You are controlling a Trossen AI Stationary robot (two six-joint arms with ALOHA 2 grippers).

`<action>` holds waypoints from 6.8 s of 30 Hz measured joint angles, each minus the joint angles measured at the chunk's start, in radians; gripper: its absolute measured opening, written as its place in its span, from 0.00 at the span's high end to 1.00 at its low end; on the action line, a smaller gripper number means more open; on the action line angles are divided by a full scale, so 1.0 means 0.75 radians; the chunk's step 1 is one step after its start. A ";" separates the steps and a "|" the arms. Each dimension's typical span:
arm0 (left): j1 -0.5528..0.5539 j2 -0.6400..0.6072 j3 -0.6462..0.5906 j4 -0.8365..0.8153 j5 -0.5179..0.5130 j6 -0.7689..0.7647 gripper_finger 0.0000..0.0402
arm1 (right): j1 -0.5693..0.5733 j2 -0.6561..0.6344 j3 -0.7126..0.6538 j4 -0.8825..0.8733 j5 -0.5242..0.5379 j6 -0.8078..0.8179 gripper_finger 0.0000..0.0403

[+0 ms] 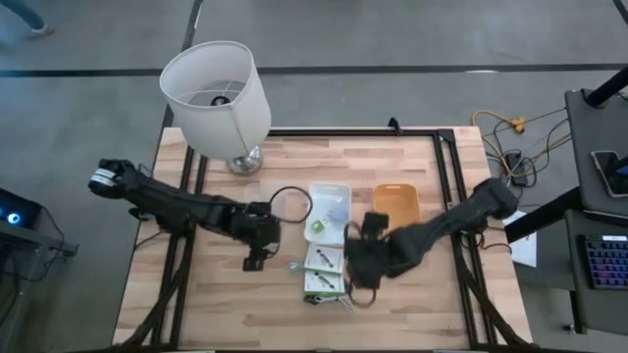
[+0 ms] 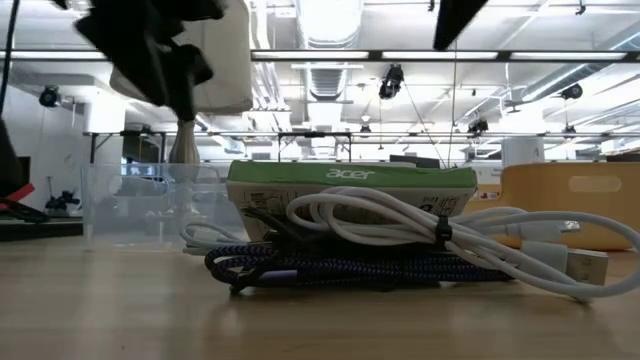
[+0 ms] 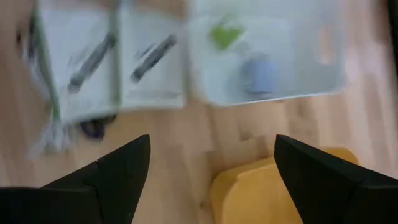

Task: Pick and place items into bin
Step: Put the bottom white card reader box into the yellow bin, then put the white card reader box into the yellow bin

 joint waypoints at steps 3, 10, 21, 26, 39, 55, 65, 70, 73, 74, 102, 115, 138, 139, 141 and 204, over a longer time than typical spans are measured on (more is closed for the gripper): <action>-0.055 -0.033 -0.076 0.093 -0.053 -0.024 0.45 | 0.078 0.081 -0.028 0.025 0.006 -0.075 0.19; -0.101 0.051 -0.218 0.564 -0.058 0.194 0.45 | 0.181 0.281 -0.029 0.268 -0.076 -0.135 0.19; -0.103 0.386 -0.137 0.771 0.100 0.370 0.45 | 0.211 0.481 0.113 0.336 -0.048 0.011 0.20; -0.102 0.437 -0.115 0.873 0.097 0.381 0.45 | 0.221 0.562 0.186 0.324 -0.026 0.073 0.24; -0.102 0.463 -0.103 0.904 0.112 0.431 0.45 | 0.218 0.660 0.344 0.158 0.054 0.111 0.38; -0.097 0.463 -0.103 0.944 0.116 0.429 0.45 | 0.192 0.610 0.214 0.235 0.040 0.074 0.41; -0.097 0.463 -0.104 0.946 0.116 0.426 0.45 | 0.133 0.608 0.191 0.238 0.053 0.040 0.56; -0.097 0.463 -0.104 0.946 0.115 0.392 0.45 | 0.118 0.604 0.188 0.230 0.052 0.029 0.69; -0.097 0.463 -0.104 0.947 0.114 0.359 0.45 | 0.118 0.591 0.196 0.212 0.050 0.000 0.75; -0.097 0.463 -0.104 0.949 0.112 0.358 0.45 | 0.120 0.577 0.196 0.211 0.046 -0.011 0.78; -0.194 0.125 -0.091 0.740 -0.497 -0.024 0.45 | 0.151 -0.322 -0.346 -0.378 -0.115 2.072 0.93; -0.184 0.127 -0.097 0.741 -0.497 -0.018 0.45 | -0.109 -0.633 -0.829 0.014 -0.093 1.955 0.93; -0.184 0.128 -0.105 0.741 -0.497 -0.015 0.45 | -0.245 -0.608 -0.995 0.254 -0.182 1.756 0.60; -0.184 0.128 -0.105 0.741 -0.497 -0.015 0.45 | -0.244 -0.608 -0.995 0.233 -0.187 1.762 0.58; -0.184 0.128 -0.105 0.741 -0.497 -0.015 0.45 | -0.241 -0.608 -0.990 0.179 -0.204 1.781 0.53; -0.191 0.130 -0.199 0.741 -0.387 -0.024 0.45 | -0.090 -0.117 -0.351 0.293 -0.239 0.120 0.64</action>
